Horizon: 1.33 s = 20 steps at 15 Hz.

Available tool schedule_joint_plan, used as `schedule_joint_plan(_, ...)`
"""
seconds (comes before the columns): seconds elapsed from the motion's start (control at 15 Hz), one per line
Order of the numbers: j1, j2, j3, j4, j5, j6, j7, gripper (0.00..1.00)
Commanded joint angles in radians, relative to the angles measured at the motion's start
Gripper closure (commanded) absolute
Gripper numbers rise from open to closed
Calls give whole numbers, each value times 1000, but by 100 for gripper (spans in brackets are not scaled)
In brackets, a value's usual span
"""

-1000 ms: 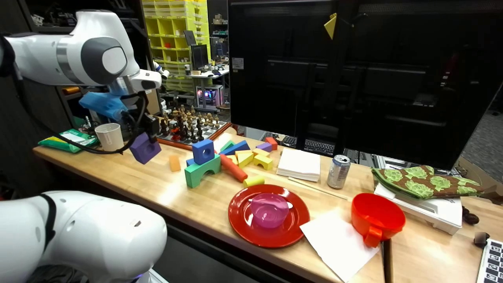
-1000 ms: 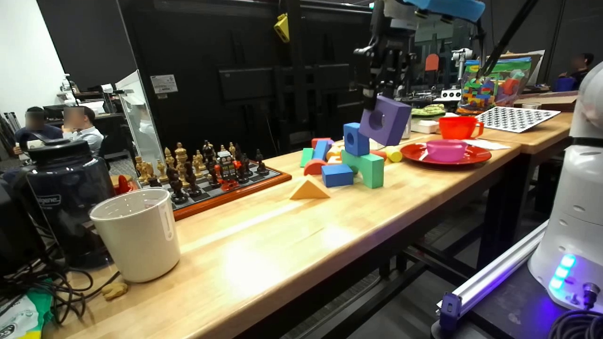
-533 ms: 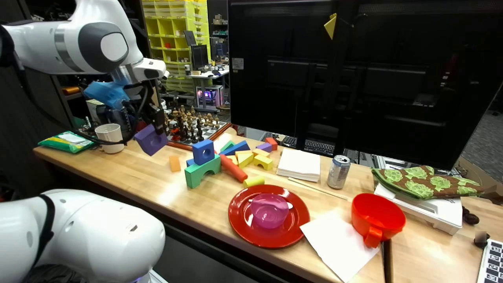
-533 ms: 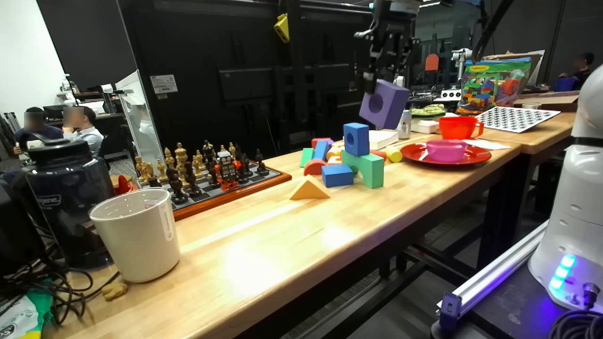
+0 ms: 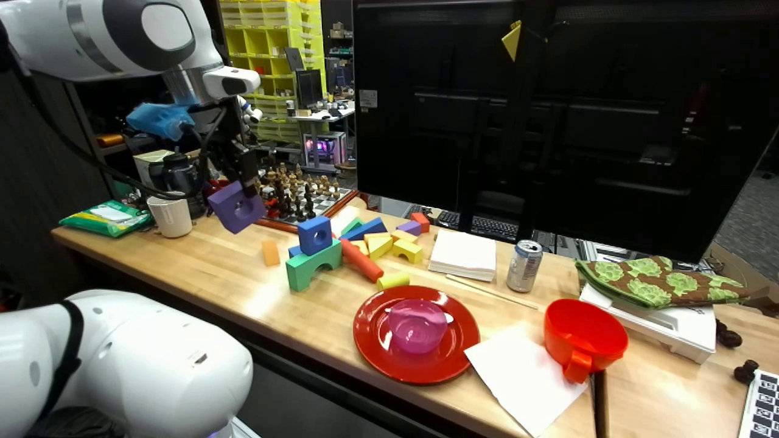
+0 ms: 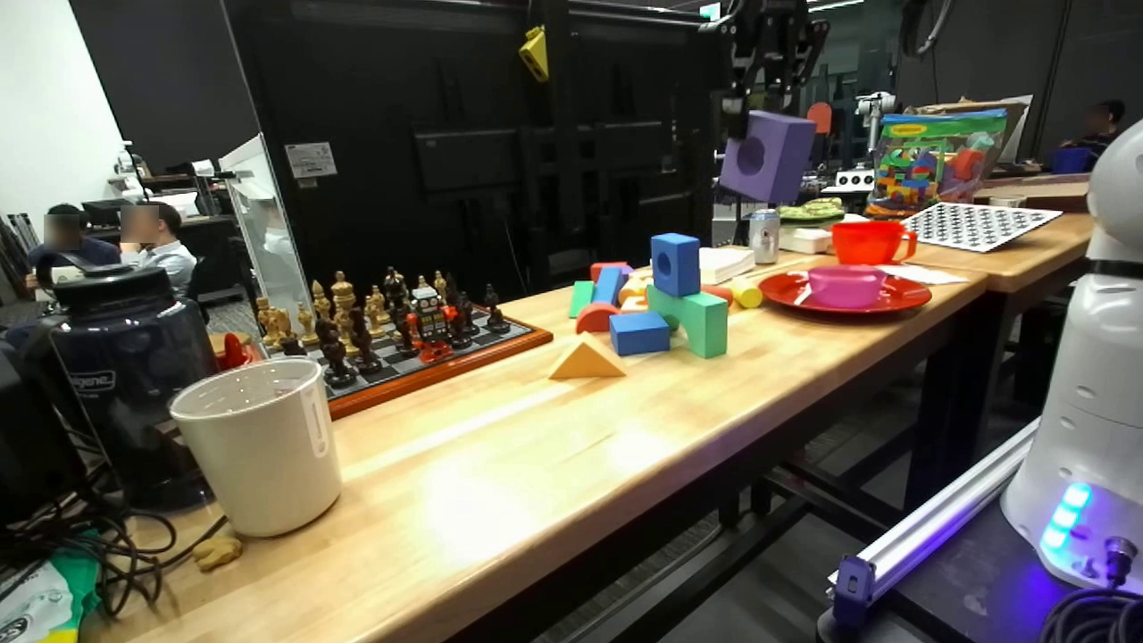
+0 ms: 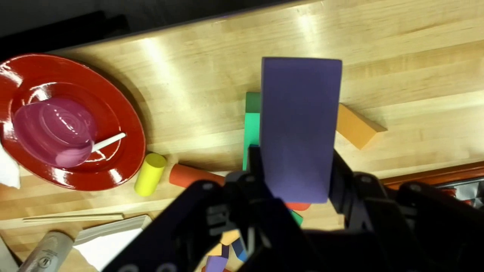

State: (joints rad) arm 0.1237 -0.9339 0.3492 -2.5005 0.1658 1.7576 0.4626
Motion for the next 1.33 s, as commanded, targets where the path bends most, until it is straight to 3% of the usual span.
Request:
schedule_joint_plan(0.0,-19,37,10,75,-25,-54,-13,84)
schedule_joint_plan(0.8,-21,198,0,216,-84,-63,-51,84)
schedule_joint_plan(1.27,-14,258,-24,235,-99,-15,-70,84)
